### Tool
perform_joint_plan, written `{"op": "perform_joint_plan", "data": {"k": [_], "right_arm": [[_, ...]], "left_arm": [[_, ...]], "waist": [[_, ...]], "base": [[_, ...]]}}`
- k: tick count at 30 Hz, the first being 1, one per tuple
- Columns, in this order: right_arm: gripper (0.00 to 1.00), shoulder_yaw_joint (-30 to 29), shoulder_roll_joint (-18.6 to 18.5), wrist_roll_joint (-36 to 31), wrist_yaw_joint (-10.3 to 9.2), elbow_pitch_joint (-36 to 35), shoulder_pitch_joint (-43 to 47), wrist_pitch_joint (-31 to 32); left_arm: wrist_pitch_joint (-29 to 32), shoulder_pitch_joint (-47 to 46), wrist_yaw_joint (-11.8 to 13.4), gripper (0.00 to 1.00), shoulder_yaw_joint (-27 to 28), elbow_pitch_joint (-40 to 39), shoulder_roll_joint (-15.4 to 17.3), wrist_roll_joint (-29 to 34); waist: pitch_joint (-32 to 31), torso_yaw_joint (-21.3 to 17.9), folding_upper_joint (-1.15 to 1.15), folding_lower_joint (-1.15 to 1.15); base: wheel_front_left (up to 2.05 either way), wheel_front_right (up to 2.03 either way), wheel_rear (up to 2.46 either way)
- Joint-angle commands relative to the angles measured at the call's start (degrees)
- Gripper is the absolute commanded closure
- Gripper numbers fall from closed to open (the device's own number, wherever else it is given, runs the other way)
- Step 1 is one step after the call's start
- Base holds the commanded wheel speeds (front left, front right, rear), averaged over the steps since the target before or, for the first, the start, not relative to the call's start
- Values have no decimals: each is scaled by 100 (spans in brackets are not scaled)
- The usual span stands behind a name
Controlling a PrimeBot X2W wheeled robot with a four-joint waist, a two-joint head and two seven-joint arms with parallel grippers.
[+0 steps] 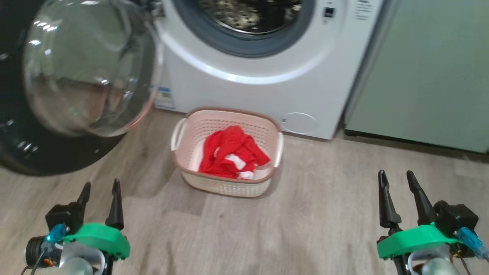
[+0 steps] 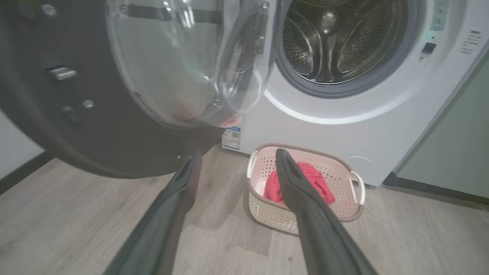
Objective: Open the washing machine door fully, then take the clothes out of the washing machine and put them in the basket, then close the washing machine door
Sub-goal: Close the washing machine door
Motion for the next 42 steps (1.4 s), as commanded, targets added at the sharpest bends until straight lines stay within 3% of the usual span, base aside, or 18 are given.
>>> {"op": "perform_joint_plan", "data": {"k": [1,13,19,32,33,34,35,40,42], "right_arm": [[0,121,-5,17,36,-205,-161,-36],[0,129,-5,19,36,-212,-254,-36],[0,171,-5,15,36,-201,-296,-36],[0,325,-5,-5,36,-108,-474,-36],[0,326,-5,1,36,-108,-471,-36],[0,325,-5,9,36,-109,-465,-36],[0,319,-5,19,36,-107,-454,-36],[0,265,-5,38,36,-119,-347,-36],[0,225,-5,47,36,-142,-288,-36]], "left_arm": [[-53,-304,43,0,228,-166,72,49],[-54,-387,50,0,302,-207,-35,149],[-54,-375,51,0,395,-247,-45,161],[-54,-244,42,0,851,-482,-102,60],[-54,-246,22,59,873,-464,-110,20],[-54,-261,-2,91,910,-452,-120,-57],[-54,-283,-28,100,963,-423,-127,-164],[-54,-596,-130,100,1413,-143,-66,-1162],[80,-952,-149,100,1734,-6,85,-2172]], "waist": [[35,393,0,0],[73,1525,0,0],[108,1754,0,0],[225,1821,0,0],[224,1820,0,0],[222,1819,0,0],[218,1818,0,0],[173,1798,0,0],[165,1740,0,0]], "base": [[0,0,0],[0,0,0],[0,0,0],[0,0,0],[0,0,0],[0,0,0],[0,0,0],[0,0,0],[0,0,0]]}}
